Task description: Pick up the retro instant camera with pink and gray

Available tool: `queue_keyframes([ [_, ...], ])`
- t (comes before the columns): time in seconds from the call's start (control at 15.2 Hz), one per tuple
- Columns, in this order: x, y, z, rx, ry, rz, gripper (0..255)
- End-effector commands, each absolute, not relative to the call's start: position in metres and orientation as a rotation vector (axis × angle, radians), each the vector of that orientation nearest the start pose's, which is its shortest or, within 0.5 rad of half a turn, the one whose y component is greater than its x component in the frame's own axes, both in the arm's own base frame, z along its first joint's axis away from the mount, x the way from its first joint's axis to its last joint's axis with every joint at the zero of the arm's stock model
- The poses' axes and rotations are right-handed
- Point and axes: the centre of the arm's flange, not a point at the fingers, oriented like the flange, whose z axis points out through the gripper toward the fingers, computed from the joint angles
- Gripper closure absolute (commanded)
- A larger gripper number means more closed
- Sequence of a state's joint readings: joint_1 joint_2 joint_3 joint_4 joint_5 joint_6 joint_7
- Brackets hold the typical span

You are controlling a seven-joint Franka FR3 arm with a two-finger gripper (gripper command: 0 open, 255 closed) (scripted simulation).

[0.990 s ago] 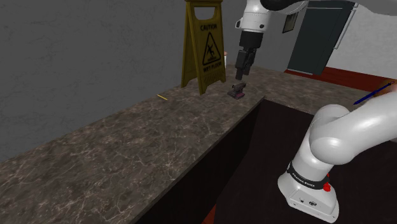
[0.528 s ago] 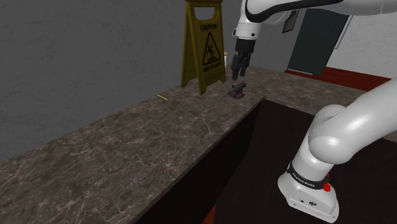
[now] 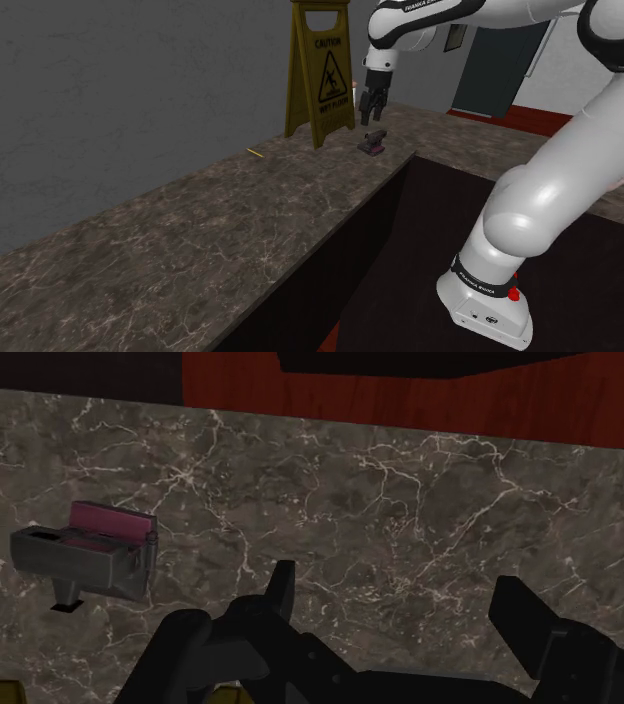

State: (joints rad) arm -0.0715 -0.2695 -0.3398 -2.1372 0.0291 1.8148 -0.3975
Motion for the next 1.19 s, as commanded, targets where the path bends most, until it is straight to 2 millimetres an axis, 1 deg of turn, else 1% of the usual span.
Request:
queue_keyframes([
  [0.0,0.443,-0.217,0.496,-3.007,0.029,0.034,0],
  [0.59,0.493,-0.315,0.447,-3.000,0.112,0.067,0],
  [1.12,0.533,-0.405,0.403,-2.992,0.185,0.096,0],
])
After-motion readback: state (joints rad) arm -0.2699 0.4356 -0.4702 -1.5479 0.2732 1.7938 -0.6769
